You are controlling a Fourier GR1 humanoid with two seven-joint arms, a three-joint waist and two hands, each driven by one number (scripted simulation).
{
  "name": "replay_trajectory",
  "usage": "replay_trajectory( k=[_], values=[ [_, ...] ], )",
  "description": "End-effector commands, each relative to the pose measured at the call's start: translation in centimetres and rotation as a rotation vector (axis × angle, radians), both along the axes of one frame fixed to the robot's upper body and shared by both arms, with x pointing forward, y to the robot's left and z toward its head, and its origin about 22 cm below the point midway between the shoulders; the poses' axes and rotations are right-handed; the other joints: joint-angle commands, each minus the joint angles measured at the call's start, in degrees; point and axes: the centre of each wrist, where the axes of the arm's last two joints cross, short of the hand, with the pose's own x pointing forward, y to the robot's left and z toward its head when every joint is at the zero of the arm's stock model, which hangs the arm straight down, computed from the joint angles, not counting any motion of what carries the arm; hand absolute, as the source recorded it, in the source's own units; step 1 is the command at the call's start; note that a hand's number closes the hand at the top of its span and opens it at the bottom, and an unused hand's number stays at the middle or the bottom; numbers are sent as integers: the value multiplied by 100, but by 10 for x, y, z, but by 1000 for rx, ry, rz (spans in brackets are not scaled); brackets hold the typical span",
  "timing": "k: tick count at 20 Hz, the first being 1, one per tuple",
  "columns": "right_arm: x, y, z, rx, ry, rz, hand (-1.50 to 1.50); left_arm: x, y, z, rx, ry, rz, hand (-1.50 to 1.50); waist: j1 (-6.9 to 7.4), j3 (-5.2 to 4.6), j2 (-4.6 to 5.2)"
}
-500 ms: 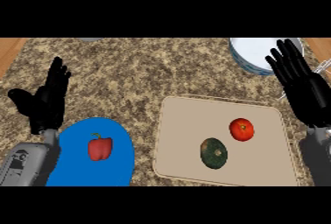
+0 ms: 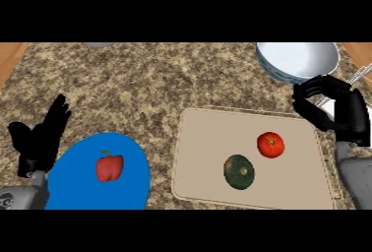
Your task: Pick the tomato from the tray and place it in the tiered shelf
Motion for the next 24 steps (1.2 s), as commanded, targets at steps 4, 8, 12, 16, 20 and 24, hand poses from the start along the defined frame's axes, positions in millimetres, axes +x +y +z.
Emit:
replay_trajectory(
  k=[4, 8, 12, 16, 20, 24],
  values=[
    [-34, 107, -55, -94, -45, -187, -150, -20, 15, -23, -18, 84, -32, 0, 60, 49, -37],
    [-51, 128, -59, -204, 10, -273, -150, -23, 30, -9, -10, 69, -31, 0, -37, 43, -91],
    [-43, 118, -71, -450, 189, -363, -150, -34, 40, -14, -4, 99, -37, 0, -36, 13, -112],
    [-41, 132, -52, -599, 379, -421, -150, -30, 40, -17, -9, 93, -13, 0, -100, 25, -86],
    [-45, 158, -42, -756, 634, -348, -150, -37, 42, -15, -19, 87, -43, 0, 39, 35, -76],
    [-38, 170, -21, -896, 816, -303, -150, -40, 36, -27, -32, 93, -47, 0, 45, 38, -60]
  ],
)
